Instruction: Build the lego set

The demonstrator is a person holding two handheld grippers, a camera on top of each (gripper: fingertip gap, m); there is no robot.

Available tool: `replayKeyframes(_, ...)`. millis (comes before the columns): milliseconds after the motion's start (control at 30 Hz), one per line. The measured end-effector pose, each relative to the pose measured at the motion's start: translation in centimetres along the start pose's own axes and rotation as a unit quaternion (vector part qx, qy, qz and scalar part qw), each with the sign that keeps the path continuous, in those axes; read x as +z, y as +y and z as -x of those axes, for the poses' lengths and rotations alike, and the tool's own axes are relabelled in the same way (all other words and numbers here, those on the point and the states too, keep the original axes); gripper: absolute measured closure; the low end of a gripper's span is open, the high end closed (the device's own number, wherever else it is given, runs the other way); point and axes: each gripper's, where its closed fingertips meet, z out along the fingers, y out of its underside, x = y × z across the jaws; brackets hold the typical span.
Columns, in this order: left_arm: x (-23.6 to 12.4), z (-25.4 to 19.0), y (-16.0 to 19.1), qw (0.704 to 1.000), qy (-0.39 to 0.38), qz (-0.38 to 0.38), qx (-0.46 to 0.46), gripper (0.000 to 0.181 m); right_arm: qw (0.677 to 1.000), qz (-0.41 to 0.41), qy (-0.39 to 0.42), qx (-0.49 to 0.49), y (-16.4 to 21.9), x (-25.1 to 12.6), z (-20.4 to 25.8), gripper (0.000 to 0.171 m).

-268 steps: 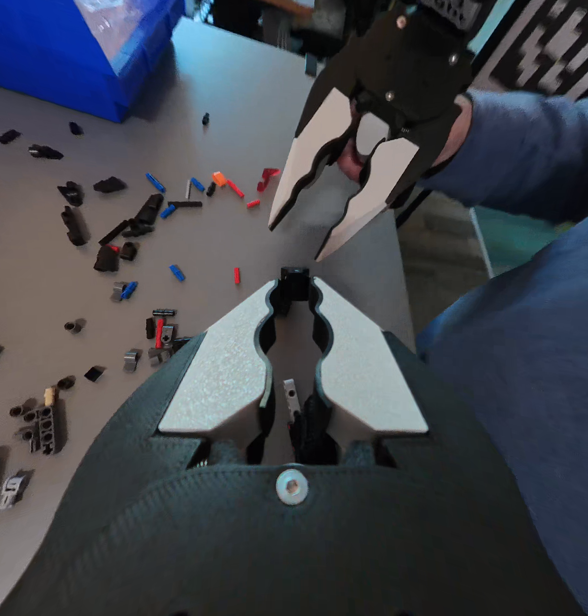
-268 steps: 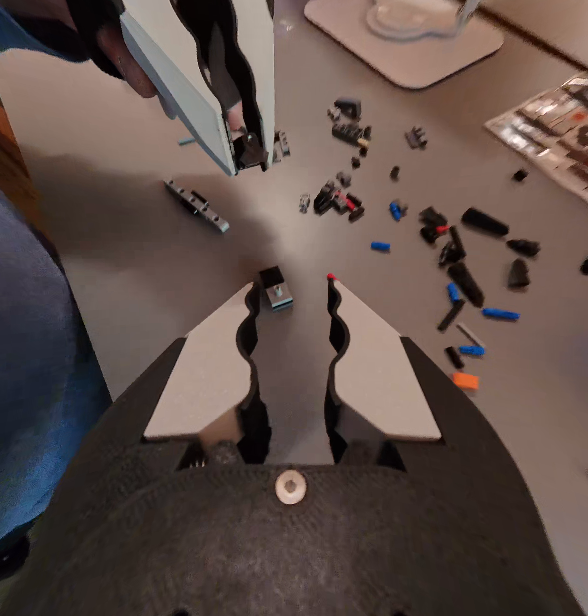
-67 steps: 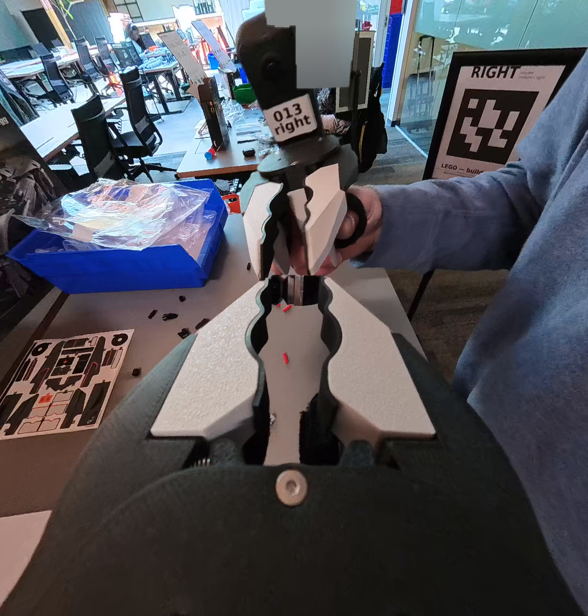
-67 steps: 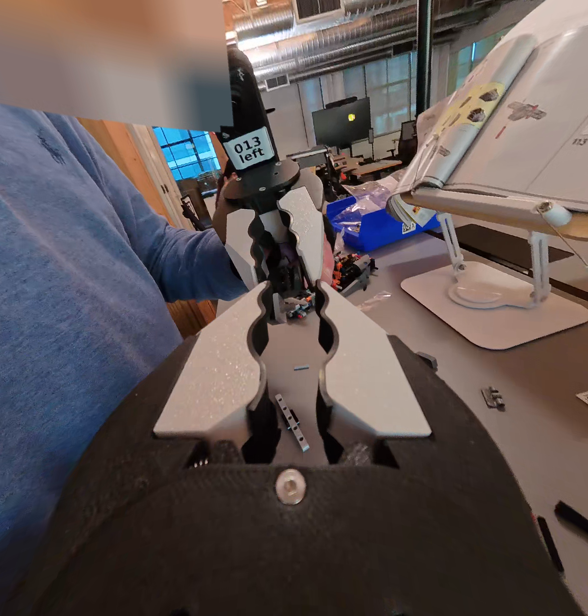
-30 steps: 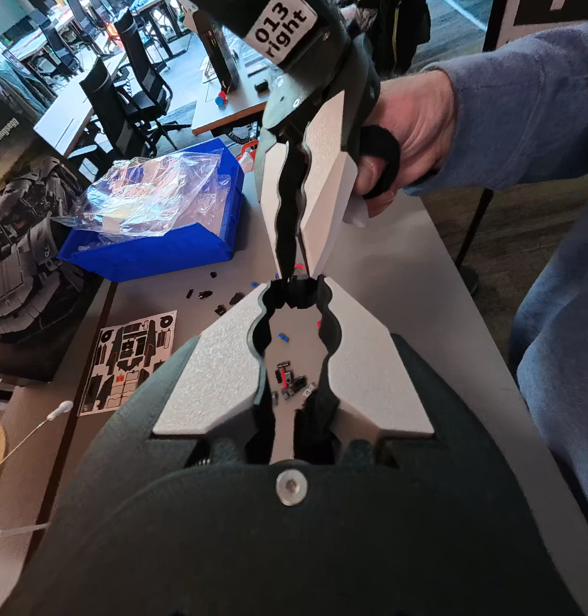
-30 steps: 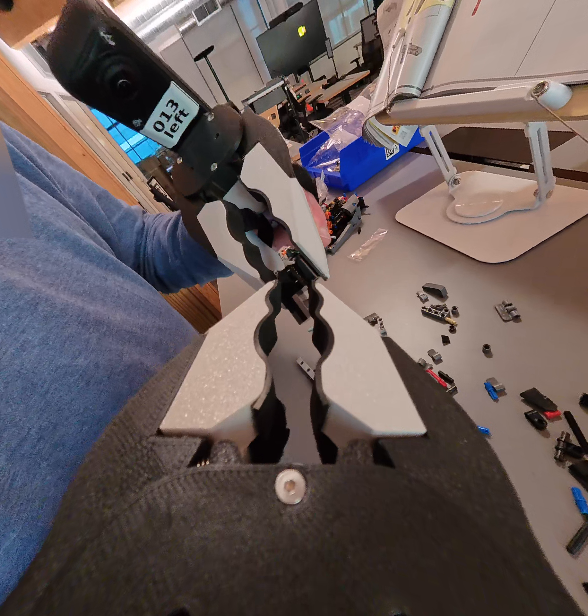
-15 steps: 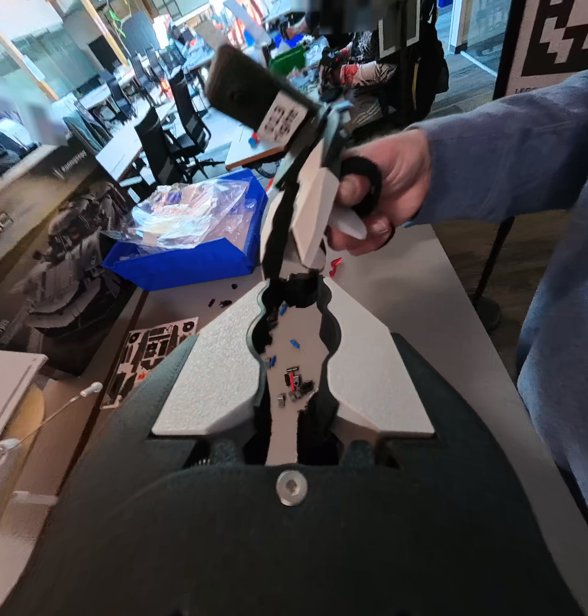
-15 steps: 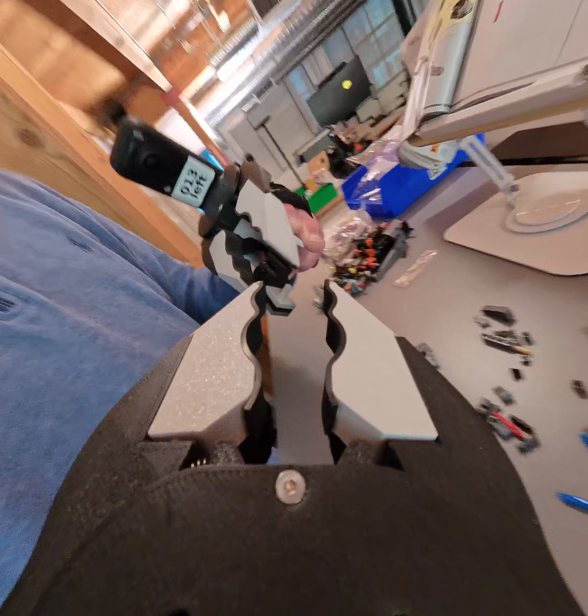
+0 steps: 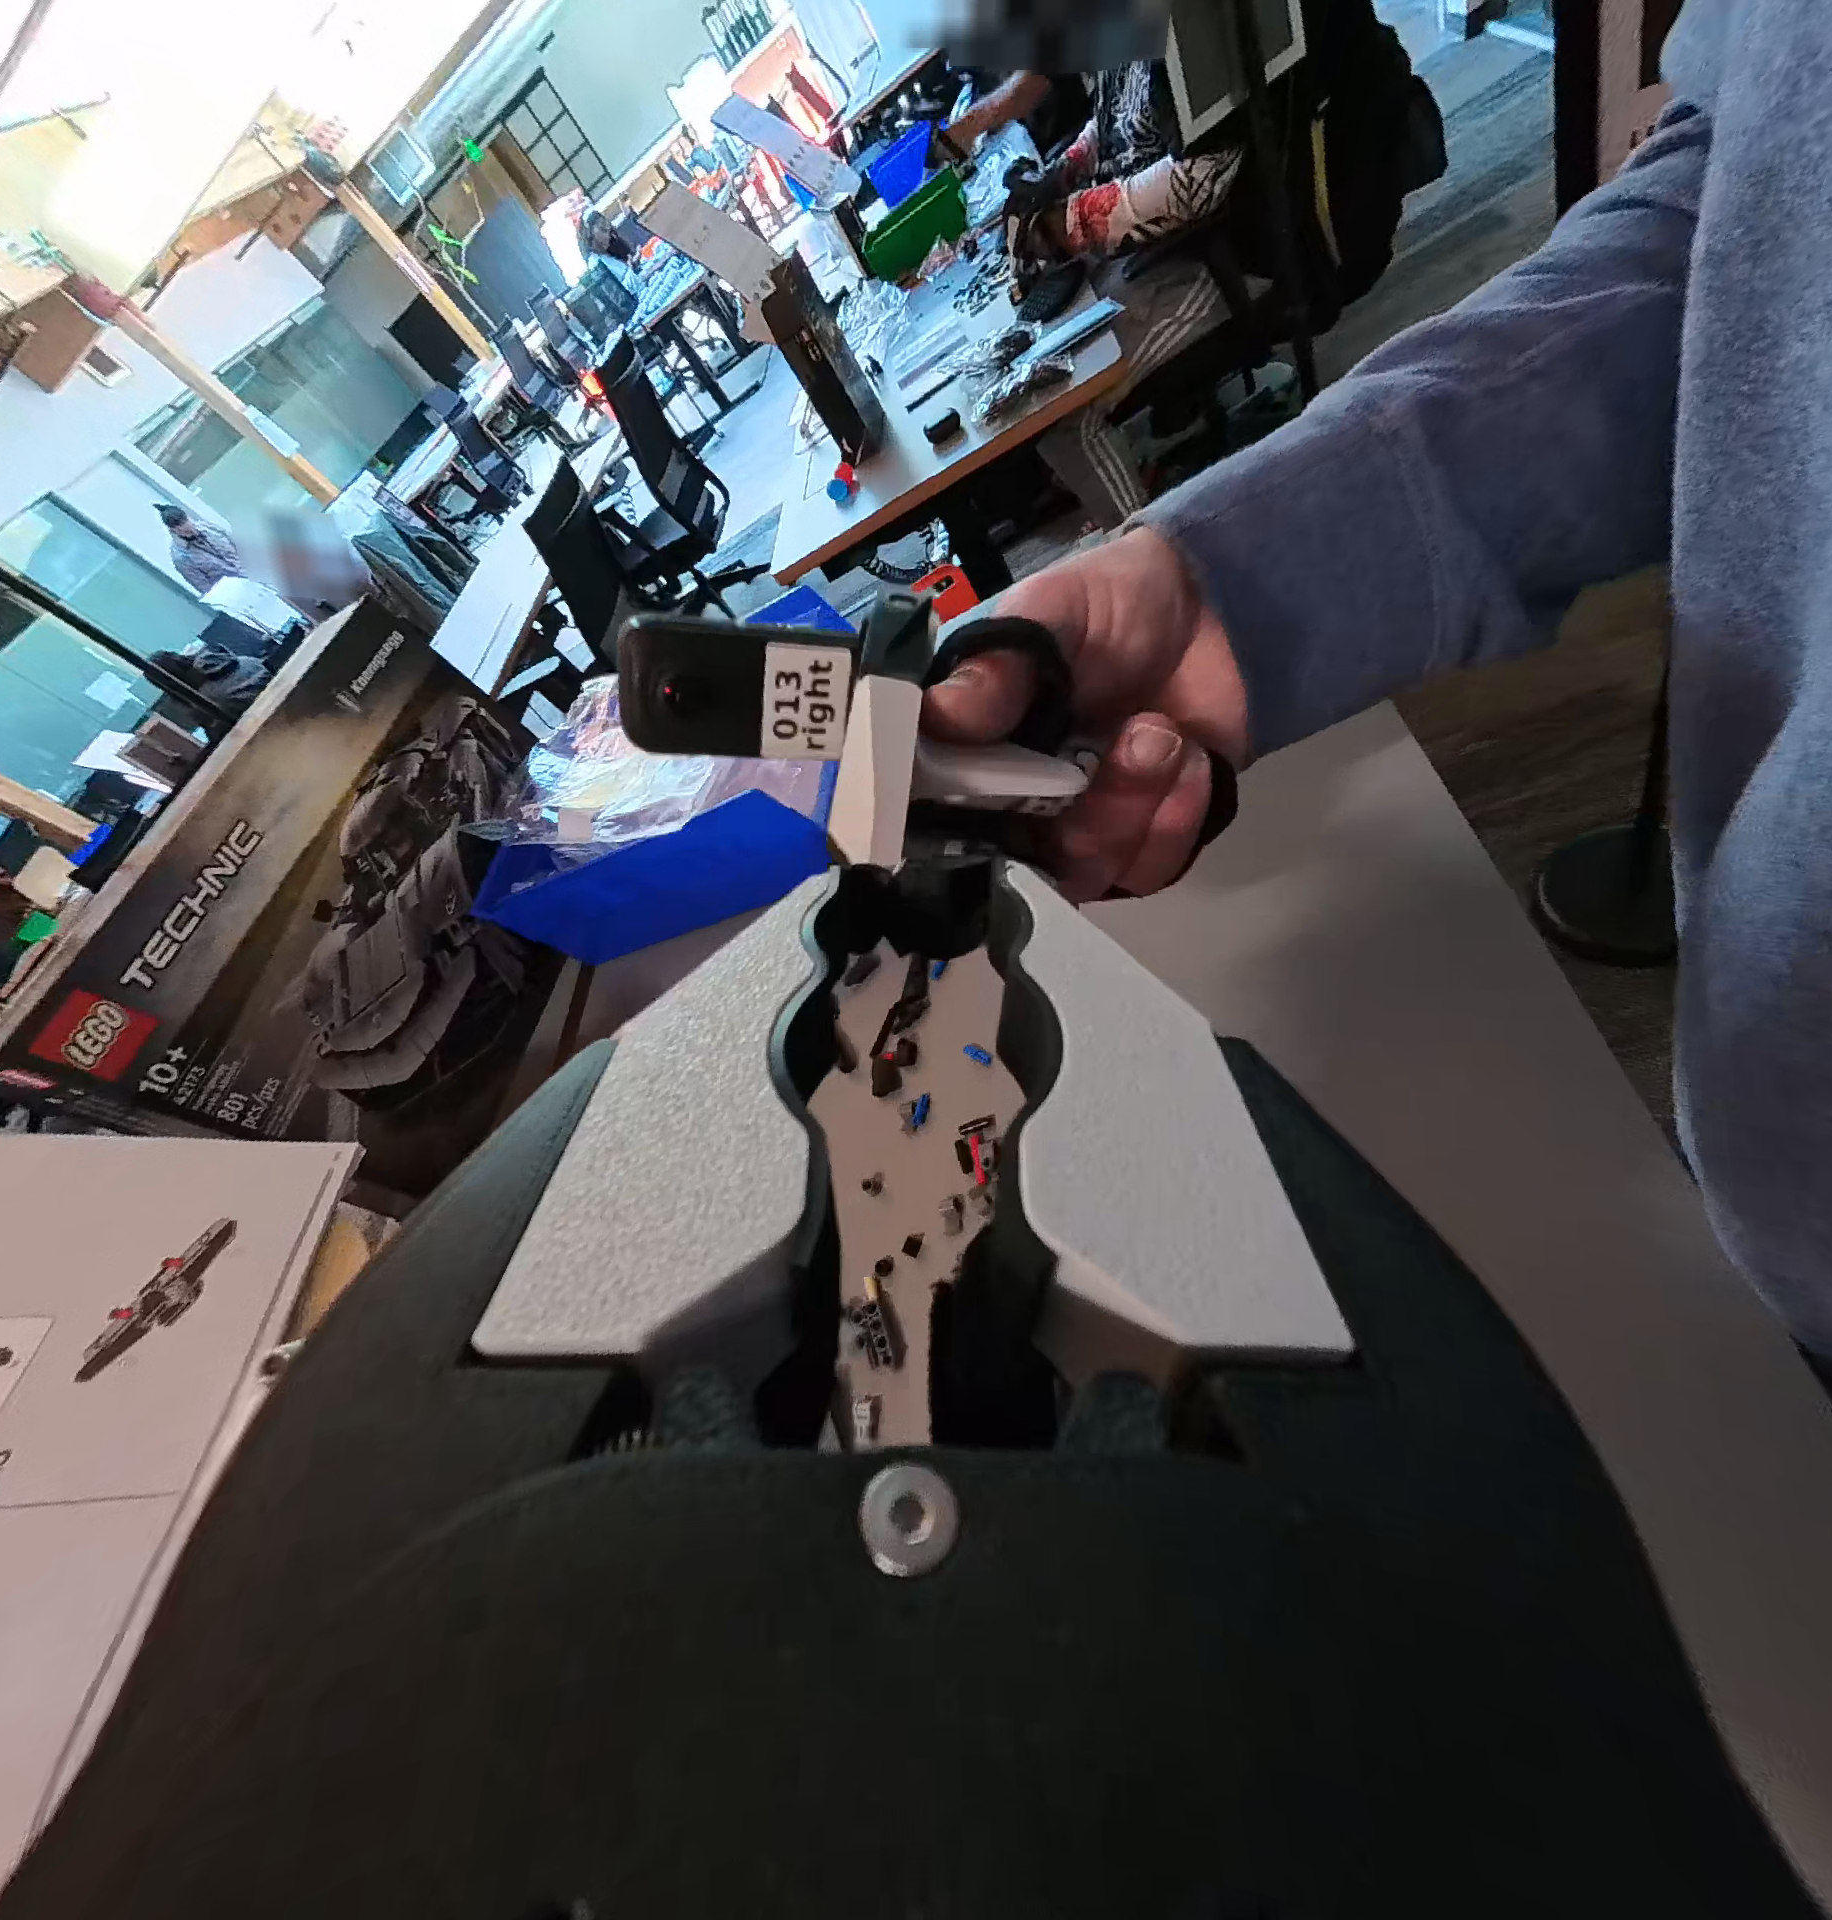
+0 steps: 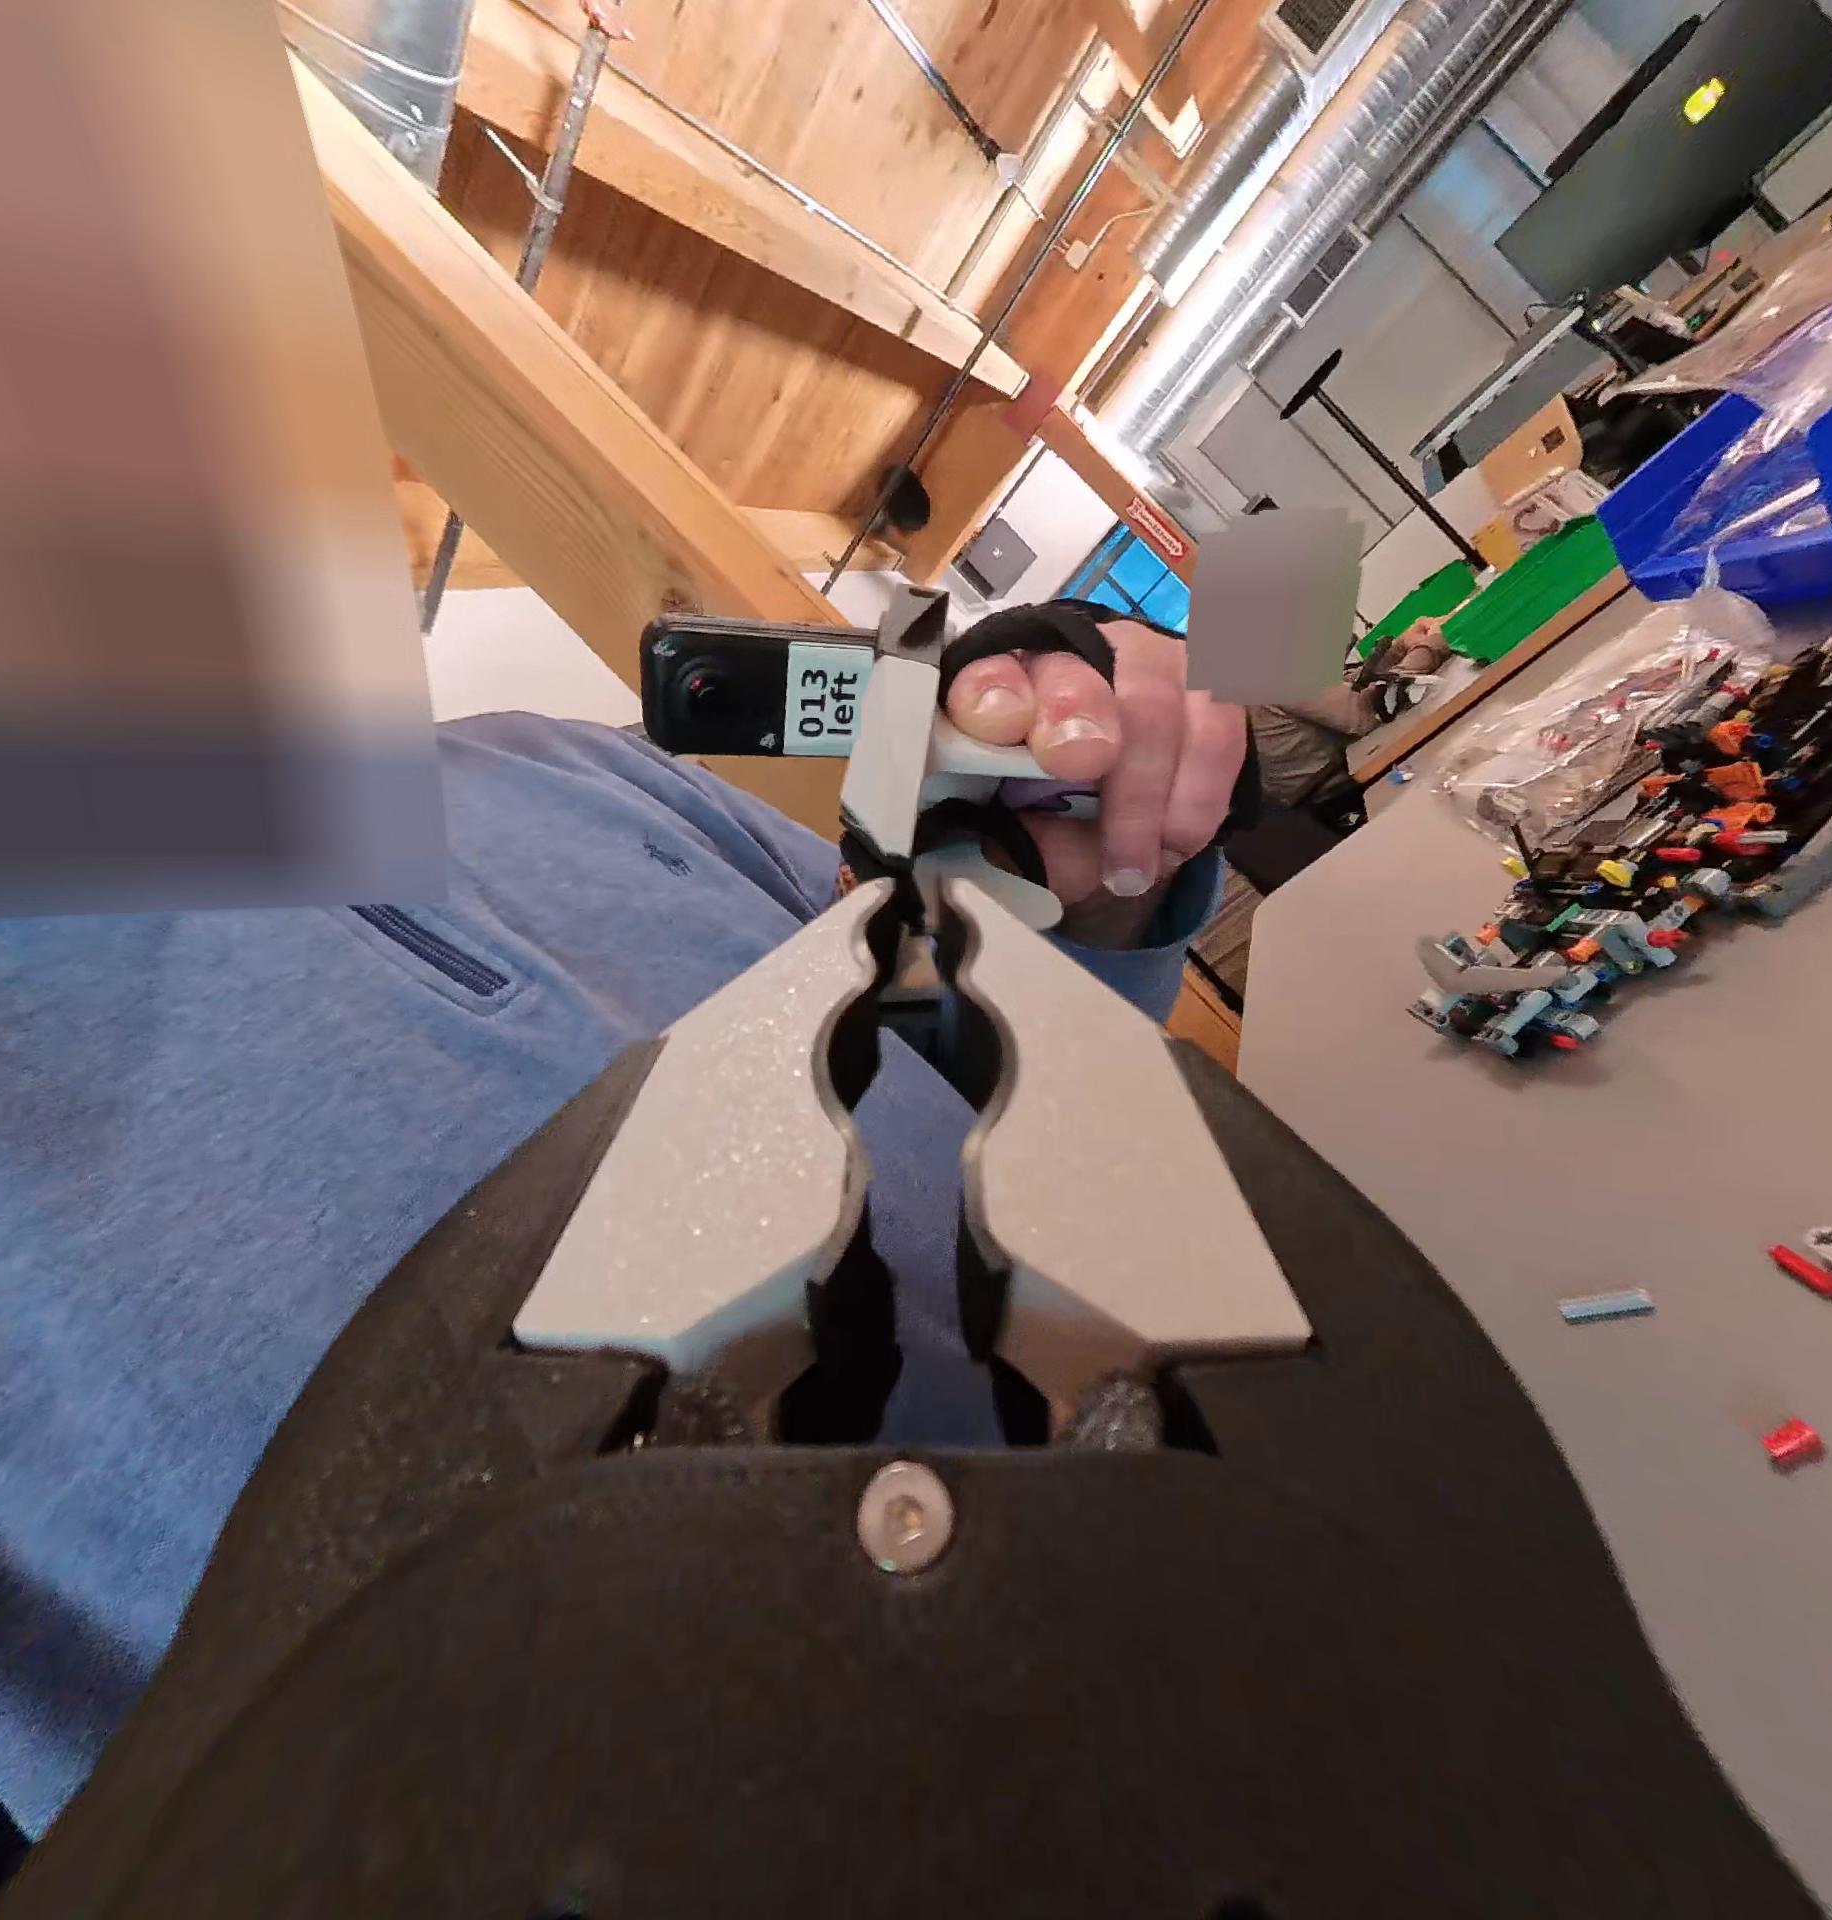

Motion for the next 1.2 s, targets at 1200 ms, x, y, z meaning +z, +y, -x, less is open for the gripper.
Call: replayKeyframes(1200,1.4,2.8,1.3,0.988,-0.110,-0.001,-0.104,0.144,0.998,-0.019,0.042,-0.045,-2.3,-1.2,-0.9,0.162)
